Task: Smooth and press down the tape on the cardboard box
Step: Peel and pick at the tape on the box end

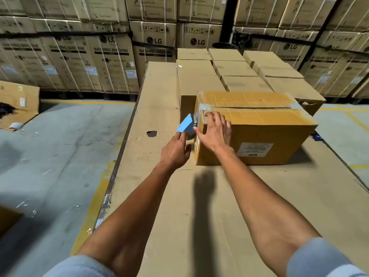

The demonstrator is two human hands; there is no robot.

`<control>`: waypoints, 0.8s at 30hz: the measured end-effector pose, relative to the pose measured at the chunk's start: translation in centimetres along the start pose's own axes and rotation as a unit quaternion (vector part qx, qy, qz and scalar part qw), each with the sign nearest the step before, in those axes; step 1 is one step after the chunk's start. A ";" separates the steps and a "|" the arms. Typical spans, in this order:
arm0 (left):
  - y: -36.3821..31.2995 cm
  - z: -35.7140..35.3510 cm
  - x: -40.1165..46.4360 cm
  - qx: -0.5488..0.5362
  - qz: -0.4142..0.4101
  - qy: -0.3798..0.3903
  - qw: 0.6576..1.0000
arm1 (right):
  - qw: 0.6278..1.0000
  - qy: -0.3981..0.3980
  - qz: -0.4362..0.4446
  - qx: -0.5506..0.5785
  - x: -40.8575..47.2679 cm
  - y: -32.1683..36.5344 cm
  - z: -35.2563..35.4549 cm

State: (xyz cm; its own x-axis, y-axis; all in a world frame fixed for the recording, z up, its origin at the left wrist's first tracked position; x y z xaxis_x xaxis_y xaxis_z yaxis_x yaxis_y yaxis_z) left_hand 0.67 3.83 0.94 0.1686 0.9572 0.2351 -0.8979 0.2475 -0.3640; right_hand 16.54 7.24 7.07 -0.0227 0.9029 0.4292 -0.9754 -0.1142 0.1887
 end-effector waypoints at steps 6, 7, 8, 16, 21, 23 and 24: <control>1.7 -0.2 2.5 0.020 -0.012 0.014 1.000 | 0.997 0.056 -0.054 -0.018 2.1 0.5 -2.7; 2.0 -0.3 2.8 0.019 -0.012 0.015 1.000 | 0.997 0.056 -0.055 -0.027 2.1 0.2 -3.1; 2.2 -0.4 3.1 0.018 -0.014 0.017 1.000 | 0.997 0.054 -0.046 -0.038 2.0 0.1 -3.2; 1.9 -2.2 2.7 0.024 -0.026 0.035 0.999 | 0.999 0.031 0.002 -0.032 -1.1 -3.4 -1.9; 0.3 -4.1 1.3 0.053 -0.098 0.024 0.993 | 0.999 0.028 0.036 -0.011 -4.9 -8.4 -0.1; -0.7 -5.1 0.5 0.053 -0.128 0.025 0.990 | 0.999 0.023 0.042 -0.023 -6.6 -10.1 0.8; -1.2 -5.5 0.2 0.050 -0.141 0.025 0.988 | 0.998 0.013 0.048 -0.030 -7.4 -10.7 1.3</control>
State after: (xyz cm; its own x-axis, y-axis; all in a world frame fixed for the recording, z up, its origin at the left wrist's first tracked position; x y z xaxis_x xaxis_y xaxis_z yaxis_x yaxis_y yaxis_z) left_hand 4.05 4.49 -3.54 0.4353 0.8592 0.2686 -0.8478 0.4917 -0.1988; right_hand 27.45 1.27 3.03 -0.1226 0.8995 0.4194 -0.9796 -0.1774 0.0942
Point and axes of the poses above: each hand's wrist, its own x-axis towards the middle knuckle, its own z-axis out of the back of the hand, y = z × x, the point moved 4 cm from there along x, towards the middle knuckle, and after that the axes turned 4 degrees about x, right-handed, at the moved point
